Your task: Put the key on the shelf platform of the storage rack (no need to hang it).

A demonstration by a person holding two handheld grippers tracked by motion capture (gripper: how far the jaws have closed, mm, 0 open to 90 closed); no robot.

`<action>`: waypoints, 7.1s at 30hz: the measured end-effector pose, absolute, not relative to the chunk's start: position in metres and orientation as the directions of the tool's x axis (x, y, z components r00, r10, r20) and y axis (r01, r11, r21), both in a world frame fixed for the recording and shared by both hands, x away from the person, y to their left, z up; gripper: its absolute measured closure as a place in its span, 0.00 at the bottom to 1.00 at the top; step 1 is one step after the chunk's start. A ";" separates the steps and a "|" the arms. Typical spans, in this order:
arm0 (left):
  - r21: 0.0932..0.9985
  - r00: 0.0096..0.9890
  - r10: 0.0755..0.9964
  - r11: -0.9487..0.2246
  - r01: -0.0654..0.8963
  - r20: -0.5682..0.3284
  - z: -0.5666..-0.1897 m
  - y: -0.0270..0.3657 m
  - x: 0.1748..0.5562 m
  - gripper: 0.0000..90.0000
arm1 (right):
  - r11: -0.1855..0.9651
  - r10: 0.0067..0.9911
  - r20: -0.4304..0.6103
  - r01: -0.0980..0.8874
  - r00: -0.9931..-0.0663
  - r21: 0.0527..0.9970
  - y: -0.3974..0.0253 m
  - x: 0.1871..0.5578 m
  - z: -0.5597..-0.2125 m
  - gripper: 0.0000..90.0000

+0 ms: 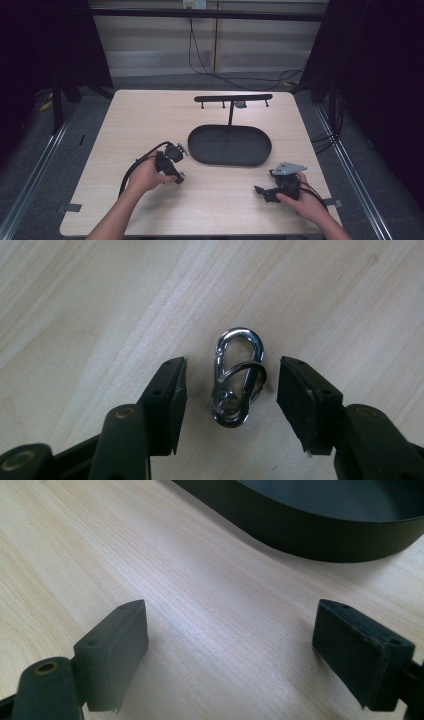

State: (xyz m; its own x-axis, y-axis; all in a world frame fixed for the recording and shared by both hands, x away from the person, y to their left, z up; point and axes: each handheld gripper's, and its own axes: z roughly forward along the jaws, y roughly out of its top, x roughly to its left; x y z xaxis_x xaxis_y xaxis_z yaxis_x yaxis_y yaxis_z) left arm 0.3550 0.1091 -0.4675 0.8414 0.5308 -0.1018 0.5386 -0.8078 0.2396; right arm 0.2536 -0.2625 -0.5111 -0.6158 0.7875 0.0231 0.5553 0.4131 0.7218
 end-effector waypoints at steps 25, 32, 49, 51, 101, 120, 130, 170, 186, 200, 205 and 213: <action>0.171 0.828 0.550 -0.810 0.561 -0.108 -0.464 0.101 0.355 0.75 | 0.412 0.788 0.024 0.556 -0.616 0.722 -0.263 0.254 -0.511 0.16; 0.163 0.823 0.556 -0.807 0.568 -0.114 -0.455 0.099 0.355 0.75 | 0.412 0.788 0.025 0.556 -0.615 0.722 -0.263 0.254 -0.511 0.16; 0.141 0.818 0.559 -0.806 0.575 -0.137 -0.426 0.094 0.359 0.99 | 0.412 0.788 0.025 0.557 -0.615 0.721 -0.263 0.254 -0.511 0.16; 0.139 0.819 0.557 -0.808 0.573 -0.135 -0.421 0.094 0.360 0.99 | 0.412 0.788 0.025 0.557 -0.615 0.721 -0.263 0.254 -0.511 0.16; 0.190 0.836 0.515 -0.816 0.546 -0.190 -0.360 0.044 0.383 0.99 | 0.411 0.788 0.025 0.555 -0.615 0.724 -0.263 0.254 -0.511 0.16; 0.247 0.835 0.518 -0.797 0.550 -0.188 -0.354 0.030 0.399 0.99 | 0.410 0.788 0.026 0.556 -0.615 0.723 -0.263 0.254 -0.511 0.16; 0.265 0.824 0.539 -0.781 0.566 -0.174 -0.353 0.027 0.408 0.99 | 0.410 0.788 0.026 0.556 -0.615 0.723 -0.263 0.254 -0.511 0.16; 0.288 0.801 0.578 -0.750 0.596 -0.153 -0.382 0.010 0.431 0.99 | 0.413 0.785 0.026 0.553 -0.619 0.724 -0.263 0.253 -0.511 0.16; 0.296 0.801 0.584 -0.748 0.595 -0.134 -0.390 0.004 0.433 0.99 | 0.413 0.784 0.025 0.552 -0.620 0.724 -0.263 0.253 -0.511 0.16; 0.306 0.799 0.586 -0.743 0.596 -0.133 -0.400 0.002 0.435 0.99 | 0.414 0.784 0.024 0.551 -0.621 0.725 -0.263 0.254 -0.511 0.16; 0.297 0.799 0.586 -0.746 0.596 -0.132 -0.404 0.000 0.434 0.99 | 0.414 0.784 0.024 0.551 -0.621 0.725 -0.263 0.254 -0.511 0.16; 0.298 0.793 0.596 -0.739 0.604 -0.128 -0.409 0.000 0.434 0.99 | 0.414 0.784 0.024 0.552 -0.620 0.724 -0.263 0.253 -0.511 0.16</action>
